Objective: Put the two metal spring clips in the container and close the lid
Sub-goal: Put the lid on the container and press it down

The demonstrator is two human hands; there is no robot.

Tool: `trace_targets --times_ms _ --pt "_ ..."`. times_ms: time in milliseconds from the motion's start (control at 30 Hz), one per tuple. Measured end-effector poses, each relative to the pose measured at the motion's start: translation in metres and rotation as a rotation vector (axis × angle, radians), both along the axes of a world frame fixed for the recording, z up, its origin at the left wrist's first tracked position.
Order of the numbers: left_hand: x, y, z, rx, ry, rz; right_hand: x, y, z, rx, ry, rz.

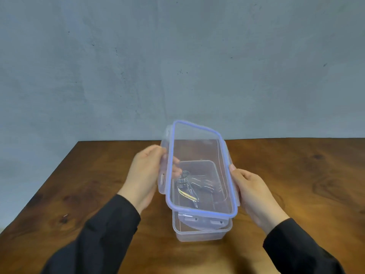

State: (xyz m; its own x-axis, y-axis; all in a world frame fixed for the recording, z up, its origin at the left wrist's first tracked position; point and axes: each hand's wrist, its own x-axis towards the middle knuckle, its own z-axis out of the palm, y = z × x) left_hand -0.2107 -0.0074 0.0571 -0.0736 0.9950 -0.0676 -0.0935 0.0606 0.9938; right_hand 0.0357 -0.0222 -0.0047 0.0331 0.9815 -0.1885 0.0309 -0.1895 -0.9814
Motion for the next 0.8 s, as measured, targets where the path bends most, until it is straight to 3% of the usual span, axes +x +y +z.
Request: trace_targets --times_ms 167,300,633,800 --pt "-0.004 0.007 -0.070 -0.102 0.338 -0.011 0.011 0.009 -0.026 -0.016 -0.256 -0.059" --pt "-0.003 0.010 -0.101 -0.129 0.545 0.045 0.007 0.017 -0.045 -0.055 -0.322 -0.051" --pt "0.002 0.018 -0.127 -0.223 0.531 0.091 0.006 0.021 -0.058 -0.119 -0.289 -0.056" --pt "0.001 0.016 -0.131 -0.293 0.392 0.073 0.007 0.021 -0.055 -0.148 -0.260 -0.043"
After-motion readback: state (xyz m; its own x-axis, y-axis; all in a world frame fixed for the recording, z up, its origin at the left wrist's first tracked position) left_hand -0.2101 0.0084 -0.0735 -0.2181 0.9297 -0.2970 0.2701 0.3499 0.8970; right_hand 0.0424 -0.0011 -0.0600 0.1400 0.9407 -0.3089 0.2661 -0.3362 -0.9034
